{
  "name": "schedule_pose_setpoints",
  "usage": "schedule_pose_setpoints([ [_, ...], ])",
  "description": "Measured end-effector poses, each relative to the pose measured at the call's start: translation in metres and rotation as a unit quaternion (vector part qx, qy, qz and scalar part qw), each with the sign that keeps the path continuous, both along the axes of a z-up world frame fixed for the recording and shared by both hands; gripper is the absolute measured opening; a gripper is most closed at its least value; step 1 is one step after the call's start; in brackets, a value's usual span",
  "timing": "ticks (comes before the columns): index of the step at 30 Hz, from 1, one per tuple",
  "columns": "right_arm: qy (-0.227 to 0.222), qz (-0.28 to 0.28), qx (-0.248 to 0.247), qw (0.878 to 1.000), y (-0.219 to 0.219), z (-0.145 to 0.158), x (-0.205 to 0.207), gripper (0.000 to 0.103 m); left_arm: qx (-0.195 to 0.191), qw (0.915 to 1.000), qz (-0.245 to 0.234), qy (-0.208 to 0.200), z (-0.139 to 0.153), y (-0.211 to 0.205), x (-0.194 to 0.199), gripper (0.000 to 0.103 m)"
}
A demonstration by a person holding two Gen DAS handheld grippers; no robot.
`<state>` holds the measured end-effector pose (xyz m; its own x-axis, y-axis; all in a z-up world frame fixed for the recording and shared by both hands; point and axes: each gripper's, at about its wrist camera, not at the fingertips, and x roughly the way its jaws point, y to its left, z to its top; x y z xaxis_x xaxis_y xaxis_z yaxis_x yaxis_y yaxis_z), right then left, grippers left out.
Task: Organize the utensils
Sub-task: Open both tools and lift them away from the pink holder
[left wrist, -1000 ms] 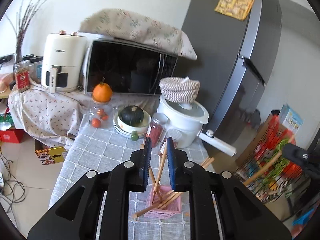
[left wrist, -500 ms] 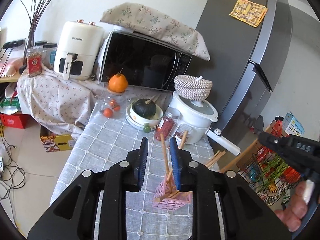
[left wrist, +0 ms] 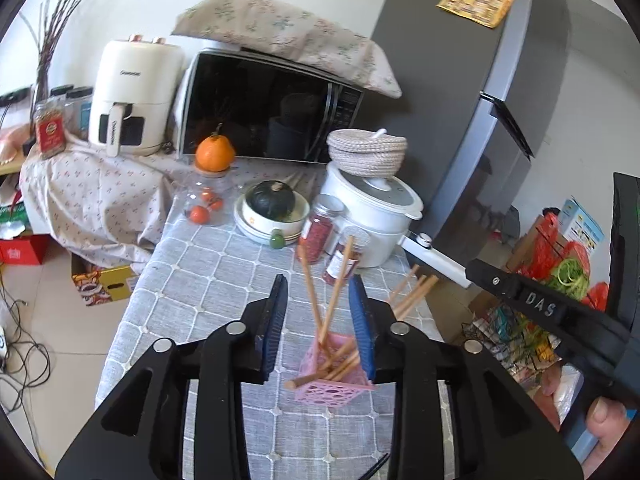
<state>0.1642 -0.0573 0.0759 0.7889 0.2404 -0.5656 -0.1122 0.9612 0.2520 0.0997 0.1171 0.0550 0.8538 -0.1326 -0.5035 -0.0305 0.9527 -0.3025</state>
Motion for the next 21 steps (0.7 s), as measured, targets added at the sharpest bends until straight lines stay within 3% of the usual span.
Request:
schedule_pose_setpoints([
  [4,-0.009,-0.006,-0.017,1.0,-0.006,-0.001,-0.013,0.011,0.028,0.9996,-0.001,-0.008,0.002,-0.017,-0.007,0.04],
  [8,-0.024,-0.021,-0.035,0.999,-0.017,-0.007,-0.034,0.034,0.043,0.999,-0.001,-0.009,0.001,-0.028,-0.014,0.053],
  [11,-0.035,-0.036,-0.052,0.997,-0.023,-0.012,-0.048,0.045,0.055,0.9985,0.002,-0.007,-0.003,-0.034,-0.019,0.056],
  [15,-0.041,-0.065,-0.072,0.994,-0.033,-0.022,-0.066,0.06,0.057,0.9983,0.006,-0.006,-0.008,-0.041,-0.025,0.07],
  [21,-0.052,-0.121,-0.106,0.986,-0.045,-0.041,-0.088,0.083,0.065,0.9978,0.01,0.01,-0.027,-0.052,-0.035,0.082],
])
